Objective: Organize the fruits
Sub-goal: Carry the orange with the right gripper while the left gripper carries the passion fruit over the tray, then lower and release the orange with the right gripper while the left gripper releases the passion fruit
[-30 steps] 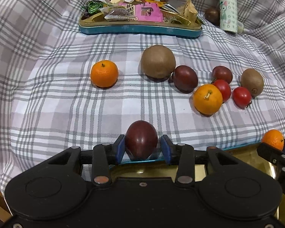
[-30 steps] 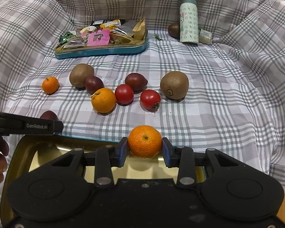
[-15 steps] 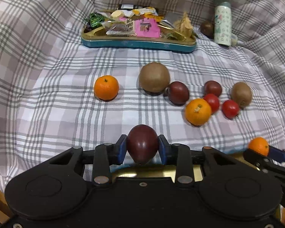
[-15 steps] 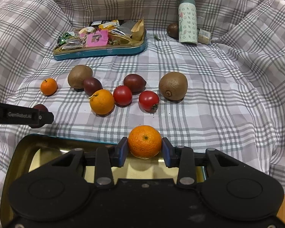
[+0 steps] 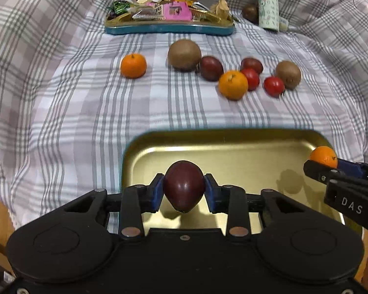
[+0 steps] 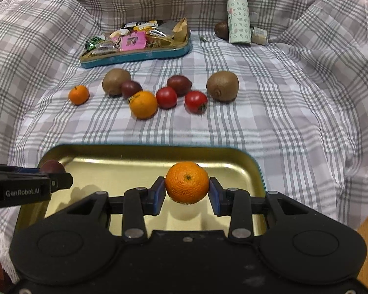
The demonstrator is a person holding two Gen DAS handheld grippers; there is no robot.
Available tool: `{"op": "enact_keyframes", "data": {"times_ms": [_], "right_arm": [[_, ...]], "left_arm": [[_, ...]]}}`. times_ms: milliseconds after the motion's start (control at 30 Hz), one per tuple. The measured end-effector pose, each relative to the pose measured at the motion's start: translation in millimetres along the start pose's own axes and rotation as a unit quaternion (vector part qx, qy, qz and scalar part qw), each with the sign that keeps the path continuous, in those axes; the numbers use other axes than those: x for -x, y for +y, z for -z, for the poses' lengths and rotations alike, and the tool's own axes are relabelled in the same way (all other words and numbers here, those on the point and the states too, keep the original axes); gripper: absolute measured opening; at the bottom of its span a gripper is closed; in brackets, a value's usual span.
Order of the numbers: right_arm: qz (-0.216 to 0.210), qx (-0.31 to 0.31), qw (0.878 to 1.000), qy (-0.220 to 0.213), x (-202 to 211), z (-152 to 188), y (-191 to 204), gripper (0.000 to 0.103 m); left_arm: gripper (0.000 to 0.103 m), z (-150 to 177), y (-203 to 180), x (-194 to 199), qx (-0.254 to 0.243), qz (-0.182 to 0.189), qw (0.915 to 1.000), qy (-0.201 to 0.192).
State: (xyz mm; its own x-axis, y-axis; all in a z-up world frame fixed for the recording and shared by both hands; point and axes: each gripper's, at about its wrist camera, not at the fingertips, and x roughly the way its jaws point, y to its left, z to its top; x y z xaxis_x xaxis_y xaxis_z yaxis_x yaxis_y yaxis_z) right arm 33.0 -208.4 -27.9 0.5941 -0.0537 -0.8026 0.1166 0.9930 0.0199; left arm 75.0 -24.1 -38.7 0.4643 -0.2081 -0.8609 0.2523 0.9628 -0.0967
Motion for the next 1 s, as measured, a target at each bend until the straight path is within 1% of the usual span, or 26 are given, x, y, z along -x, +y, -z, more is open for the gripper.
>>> {"op": "enact_keyframes", "data": {"times_ms": [100, 333, 467, 567, 733, 833, 900, 1000], "right_arm": [[0.005, 0.000, 1.000, 0.007, 4, 11, 0, 0.038], [0.009, -0.014, 0.999, 0.037, 10, 30, -5, 0.038], [0.010, -0.021, 0.999, 0.045, 14, 38, -6, 0.038], [0.010, -0.016, 0.999, 0.040, 19, 42, -3, 0.038], [0.016, -0.002, 1.000, 0.011, 32, 43, 3, 0.038], [0.012, -0.002, 1.000, 0.003, 37, 42, 4, 0.039], [0.007, -0.008, 1.000, -0.003, 39, 42, 3, 0.044], [0.009, -0.006, 1.000, -0.017, 44, 43, 3, 0.047]], "left_arm": [[0.043, 12, -3, 4, -0.002, -0.005, 1.0000, 0.002], [0.043, 33, -8, 13, -0.006, -0.018, 0.9998, 0.007], [0.043, 43, -10, 19, -0.003, -0.017, 0.9998, 0.007], [0.043, 47, -10, 23, 0.001, -0.017, 0.9998, 0.003], [0.043, 47, -3, 31, 0.023, -0.021, 0.9994, -0.013], [0.043, 47, -1, 31, 0.028, -0.025, 0.9992, -0.014], [0.043, 48, -2, 32, 0.028, -0.026, 0.9992, -0.014], [0.044, 49, -2, 35, 0.031, -0.029, 0.9989, -0.020]]}}
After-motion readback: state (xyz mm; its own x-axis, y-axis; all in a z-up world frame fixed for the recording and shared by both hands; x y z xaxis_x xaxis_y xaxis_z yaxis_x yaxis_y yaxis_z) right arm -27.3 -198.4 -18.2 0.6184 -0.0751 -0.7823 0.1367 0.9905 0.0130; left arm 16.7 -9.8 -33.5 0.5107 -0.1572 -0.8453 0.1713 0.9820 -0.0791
